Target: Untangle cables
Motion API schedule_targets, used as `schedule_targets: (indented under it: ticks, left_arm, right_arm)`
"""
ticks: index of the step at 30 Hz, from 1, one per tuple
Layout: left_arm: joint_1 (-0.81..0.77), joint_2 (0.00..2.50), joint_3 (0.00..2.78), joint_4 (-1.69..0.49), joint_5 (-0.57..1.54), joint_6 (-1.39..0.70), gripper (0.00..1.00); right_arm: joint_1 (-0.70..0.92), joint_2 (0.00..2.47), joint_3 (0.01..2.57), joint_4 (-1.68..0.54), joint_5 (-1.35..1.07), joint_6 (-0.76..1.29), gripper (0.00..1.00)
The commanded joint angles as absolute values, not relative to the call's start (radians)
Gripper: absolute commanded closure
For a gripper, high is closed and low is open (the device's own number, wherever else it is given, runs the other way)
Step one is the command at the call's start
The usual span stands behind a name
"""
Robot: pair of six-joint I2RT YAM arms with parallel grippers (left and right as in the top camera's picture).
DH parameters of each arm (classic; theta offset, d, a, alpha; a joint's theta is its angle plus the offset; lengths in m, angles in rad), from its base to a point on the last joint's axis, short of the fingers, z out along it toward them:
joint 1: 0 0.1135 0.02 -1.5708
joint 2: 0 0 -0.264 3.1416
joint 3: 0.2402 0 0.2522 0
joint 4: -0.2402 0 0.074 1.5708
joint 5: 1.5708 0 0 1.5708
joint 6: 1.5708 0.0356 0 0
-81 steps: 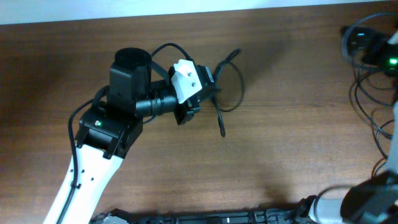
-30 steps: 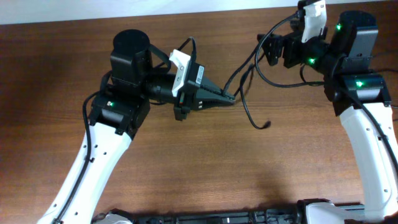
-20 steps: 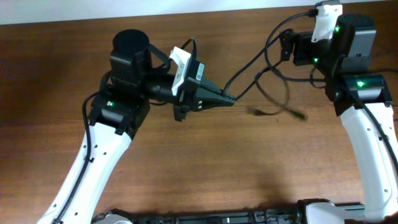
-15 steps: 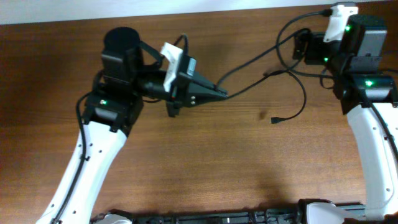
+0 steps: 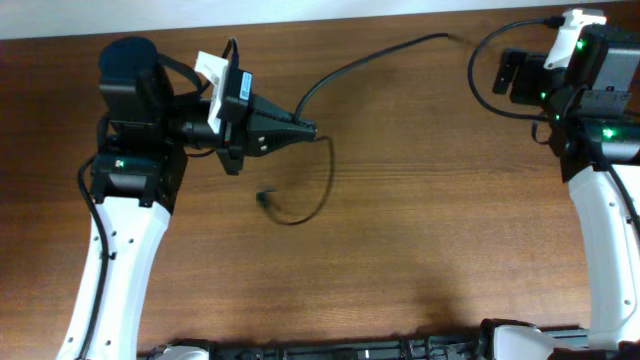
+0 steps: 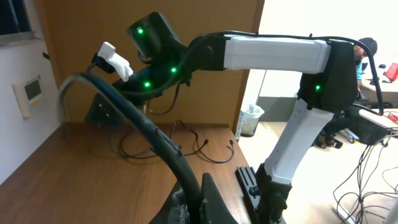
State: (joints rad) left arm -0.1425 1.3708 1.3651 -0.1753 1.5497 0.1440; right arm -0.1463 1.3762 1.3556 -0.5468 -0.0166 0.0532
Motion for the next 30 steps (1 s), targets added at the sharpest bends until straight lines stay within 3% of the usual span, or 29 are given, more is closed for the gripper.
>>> schedule_targets:
  ticks: [1, 17, 25, 30]
  left_arm:
    - [-0.136, 1.348, 1.374, -0.173, 1.554, 0.135, 1.0]
    - [-0.136, 1.348, 1.374, -0.174, 1.465, 0.097, 1.0]
    - [-0.139, 1.348, 1.374, -0.172, 1.364, 0.044, 1.0]
    - [-0.189, 1.348, 1.374, -0.173, 1.364, 0.044, 1.0]
  right_arm:
    - [-0.152, 1.382, 1.36, -0.546, -0.178, 0.054, 0.01]
    - [-0.152, 1.382, 1.36, -0.534, -1.109, -0.427, 0.01]
    - [-0.15, 1.382, 1.36, -0.474, -1.428, -0.467, 0.01]
    - [-0.115, 1.382, 1.36, -0.422, -1.481, -0.467, 0.01]
